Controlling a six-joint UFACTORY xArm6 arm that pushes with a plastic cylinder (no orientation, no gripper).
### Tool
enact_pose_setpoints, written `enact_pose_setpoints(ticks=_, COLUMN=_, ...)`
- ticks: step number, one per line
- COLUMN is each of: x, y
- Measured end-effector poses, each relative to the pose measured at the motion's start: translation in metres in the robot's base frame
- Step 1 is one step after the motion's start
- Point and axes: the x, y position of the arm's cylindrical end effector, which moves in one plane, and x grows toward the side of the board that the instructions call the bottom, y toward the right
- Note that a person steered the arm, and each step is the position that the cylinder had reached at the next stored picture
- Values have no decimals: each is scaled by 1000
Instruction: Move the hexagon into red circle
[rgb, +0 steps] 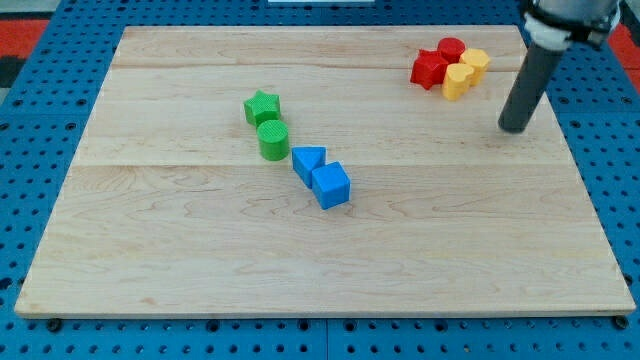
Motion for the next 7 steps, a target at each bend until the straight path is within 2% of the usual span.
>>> enact_pose_setpoints(ticks=1, x=-56, y=4)
enact_pose_setpoints(ticks=2, x=-65, y=2)
enact_pose_setpoints(ticks=3, x=-77, y=-31)
enact_pose_setpoints(ticks=5, x=-66, y=-106)
enact_pose_setpoints(ticks=6, x=-71, y=-112)
enact_pose_setpoints(ticks=7, x=-83, y=-75)
